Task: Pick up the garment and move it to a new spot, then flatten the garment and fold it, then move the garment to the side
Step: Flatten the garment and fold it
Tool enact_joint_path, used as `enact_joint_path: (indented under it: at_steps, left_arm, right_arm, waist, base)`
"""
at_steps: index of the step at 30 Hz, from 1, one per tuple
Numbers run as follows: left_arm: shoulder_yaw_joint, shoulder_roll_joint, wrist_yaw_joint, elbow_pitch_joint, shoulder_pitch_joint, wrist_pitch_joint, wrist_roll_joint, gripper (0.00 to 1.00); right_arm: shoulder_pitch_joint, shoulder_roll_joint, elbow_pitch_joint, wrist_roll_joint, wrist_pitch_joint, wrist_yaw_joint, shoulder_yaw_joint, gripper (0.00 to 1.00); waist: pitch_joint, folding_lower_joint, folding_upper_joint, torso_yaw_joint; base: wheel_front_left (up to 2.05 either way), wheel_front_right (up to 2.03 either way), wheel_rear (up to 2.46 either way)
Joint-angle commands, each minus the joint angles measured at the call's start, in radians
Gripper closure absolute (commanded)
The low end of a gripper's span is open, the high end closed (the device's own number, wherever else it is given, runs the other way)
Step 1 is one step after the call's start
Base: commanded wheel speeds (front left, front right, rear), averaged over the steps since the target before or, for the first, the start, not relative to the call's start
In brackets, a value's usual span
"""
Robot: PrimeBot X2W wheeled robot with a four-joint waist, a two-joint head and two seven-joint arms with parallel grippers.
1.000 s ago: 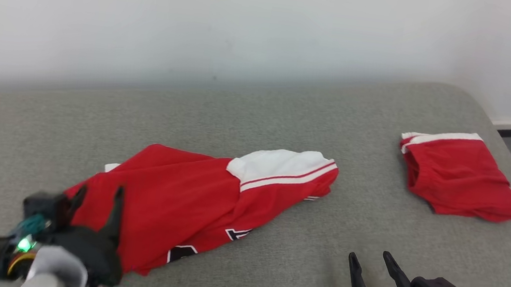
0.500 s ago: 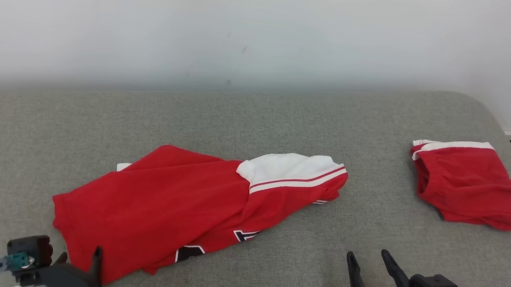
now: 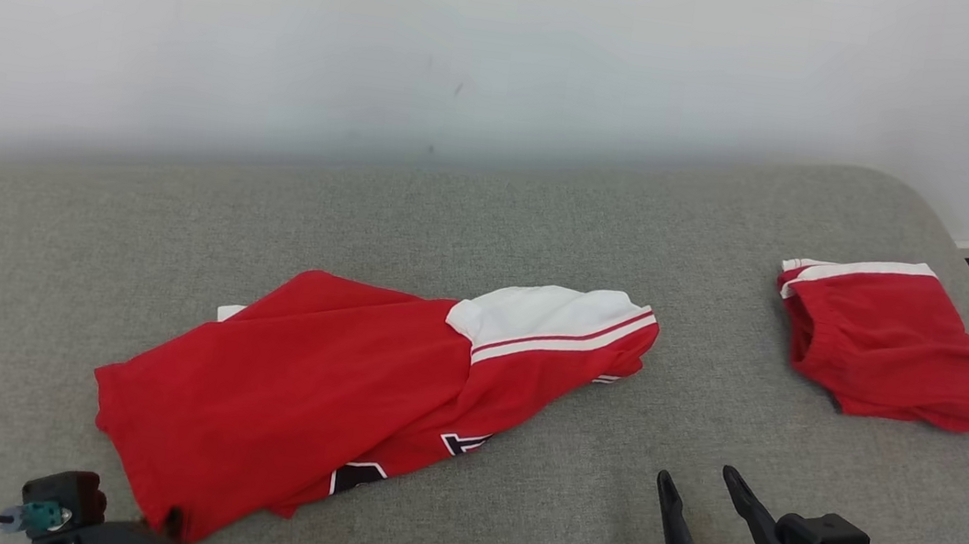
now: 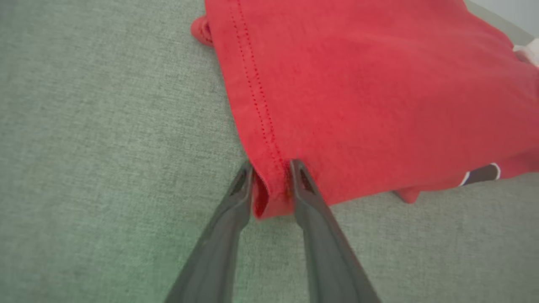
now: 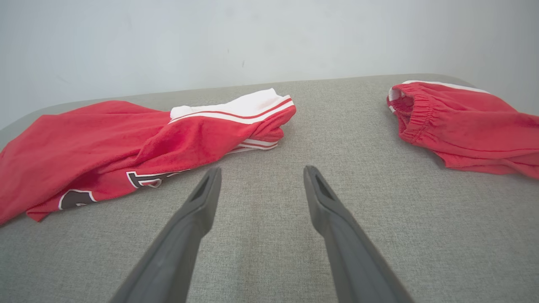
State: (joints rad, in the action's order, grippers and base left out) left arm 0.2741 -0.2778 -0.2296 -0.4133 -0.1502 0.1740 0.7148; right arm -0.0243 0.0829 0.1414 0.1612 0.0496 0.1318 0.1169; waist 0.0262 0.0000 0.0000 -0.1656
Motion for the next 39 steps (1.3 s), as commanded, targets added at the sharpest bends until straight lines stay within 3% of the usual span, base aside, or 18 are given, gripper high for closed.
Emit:
enact_joint_path:
  at_steps: [1, 13, 22, 35, 36, 37, 39]
  left_arm:
    - [0.000, 0.002, 0.006, -0.003, -0.016, -0.005, 0.003, 1.00]
    - [-0.034, -0.023, 0.043, 0.067, -0.072, -0.142, -0.021, 1.00]
    - [-0.020, -0.055, 0.044, 0.151, -0.191, -0.206, -0.091, 1.00]
    - [0.038, -0.113, 0.081, -0.060, -0.398, -0.156, -0.163, 1.00]
    - [0.043, -0.117, 0.084, -0.080, -0.405, -0.154, -0.170, 0.80]
    - [0.048, -0.125, 0.083, -0.101, -0.411, -0.152, -0.179, 0.02]
    - [0.045, -0.139, 0.075, -0.137, -0.422, -0.150, -0.183, 0.00]
  right_arm:
    - [-0.012, -0.003, -0.001, 0.005, -0.005, -0.003, 0.004, 0.00]
    - [-0.005, -0.004, 0.001, -0.004, -0.010, -0.003, -0.014, 0.00]
    - [-0.014, -0.006, -0.008, -0.004, -0.012, -0.003, -0.008, 0.00]
    - [-0.062, -0.005, -0.005, 0.004, -0.023, -0.003, 0.018, 0.00]
    - [-0.062, -0.005, -0.005, 0.003, -0.024, -0.003, 0.018, 0.00]
    - [-0.062, -0.005, -0.004, 0.003, -0.025, -0.003, 0.017, 0.00]
    - [-0.065, -0.005, -0.002, 0.005, -0.029, -0.003, 0.015, 0.00]
  waist:
    - [0.002, 0.0000, 0.0000, 0.000]
    - [0.010, 0.0000, 0.0000, 0.011]
    - [0.018, 0.0000, 0.0000, 0.022]
    - [0.097, 0.0000, 0.0000, -0.063]
    - [0.105, 0.0000, 0.0000, -0.068]
    - [0.111, 0.0000, 0.0000, -0.071]
    - [0.121, 0.0000, 0.0000, -0.075]
  base:
    - [0.00, 0.00, 0.00]
    - [0.00, 0.00, 0.00]
    - [0.00, 0.00, 0.00]
    - [0.00, 0.00, 0.00]
    - [0.00, 0.00, 0.00]
    - [0.00, 0.00, 0.00]
    - [0.00, 0.00, 0.00]
